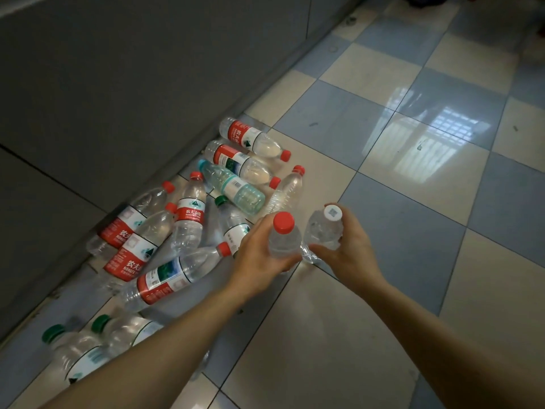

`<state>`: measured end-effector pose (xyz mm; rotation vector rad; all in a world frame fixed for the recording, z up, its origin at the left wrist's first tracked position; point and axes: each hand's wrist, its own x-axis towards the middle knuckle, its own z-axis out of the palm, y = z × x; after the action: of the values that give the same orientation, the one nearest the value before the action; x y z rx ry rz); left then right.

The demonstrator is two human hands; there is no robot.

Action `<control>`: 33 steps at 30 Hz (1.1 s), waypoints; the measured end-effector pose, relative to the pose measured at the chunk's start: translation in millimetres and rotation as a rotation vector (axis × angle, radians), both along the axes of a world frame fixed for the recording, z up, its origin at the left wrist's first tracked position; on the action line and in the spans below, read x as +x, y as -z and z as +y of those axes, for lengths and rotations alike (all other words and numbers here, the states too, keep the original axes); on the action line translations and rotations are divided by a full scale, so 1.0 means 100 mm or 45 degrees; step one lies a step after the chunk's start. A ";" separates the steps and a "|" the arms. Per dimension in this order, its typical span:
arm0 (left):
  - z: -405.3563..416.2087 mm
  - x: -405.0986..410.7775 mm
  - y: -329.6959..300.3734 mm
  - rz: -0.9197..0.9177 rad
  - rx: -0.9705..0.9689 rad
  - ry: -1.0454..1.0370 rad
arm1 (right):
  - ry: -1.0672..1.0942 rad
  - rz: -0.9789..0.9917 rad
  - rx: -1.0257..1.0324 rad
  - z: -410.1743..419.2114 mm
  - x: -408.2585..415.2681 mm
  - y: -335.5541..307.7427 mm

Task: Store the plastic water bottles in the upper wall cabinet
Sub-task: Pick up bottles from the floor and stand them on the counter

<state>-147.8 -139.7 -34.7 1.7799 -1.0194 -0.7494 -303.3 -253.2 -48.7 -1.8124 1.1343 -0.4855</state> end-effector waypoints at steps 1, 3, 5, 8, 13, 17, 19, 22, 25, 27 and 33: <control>0.00 -0.02 0.00 0.003 -0.001 0.014 | -0.004 0.014 0.006 0.00 -0.01 0.01; 0.01 -0.06 0.02 0.024 0.014 -0.007 | 0.000 0.039 0.062 -0.01 -0.03 0.06; 0.04 -0.10 0.07 0.067 0.026 -0.060 | 0.013 0.040 0.158 0.00 -0.07 0.12; 0.07 -0.20 0.17 0.156 0.032 -0.151 | 0.014 0.043 0.267 0.01 -0.12 0.25; 0.03 -0.29 0.30 0.306 0.060 -0.320 | 0.010 -0.024 0.390 -0.02 -0.07 0.33; 0.02 -0.30 0.36 0.405 0.064 -0.373 | 0.085 -0.109 0.427 0.01 -0.01 0.38; 0.01 -0.29 0.35 0.411 0.074 -0.391 | 0.116 -0.145 0.451 0.04 -0.03 0.38; 0.02 -0.26 0.25 0.410 0.112 -0.439 | 0.107 -0.125 0.453 0.06 -0.09 0.27; 0.06 -0.25 -0.07 0.447 0.132 -0.479 | 0.130 -0.104 0.494 0.11 -0.18 -0.01; 0.13 -0.26 -0.40 0.467 0.133 -0.509 | 0.131 -0.095 0.512 0.17 -0.25 -0.33; 0.53 -0.23 -1.81 0.550 0.177 -0.569 | 0.018 -0.052 0.547 0.49 -0.33 -1.76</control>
<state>-171.2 -86.9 146.4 1.7680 -0.2752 -0.8779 -336.5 -204.1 126.9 -1.4164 1.1245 -0.2597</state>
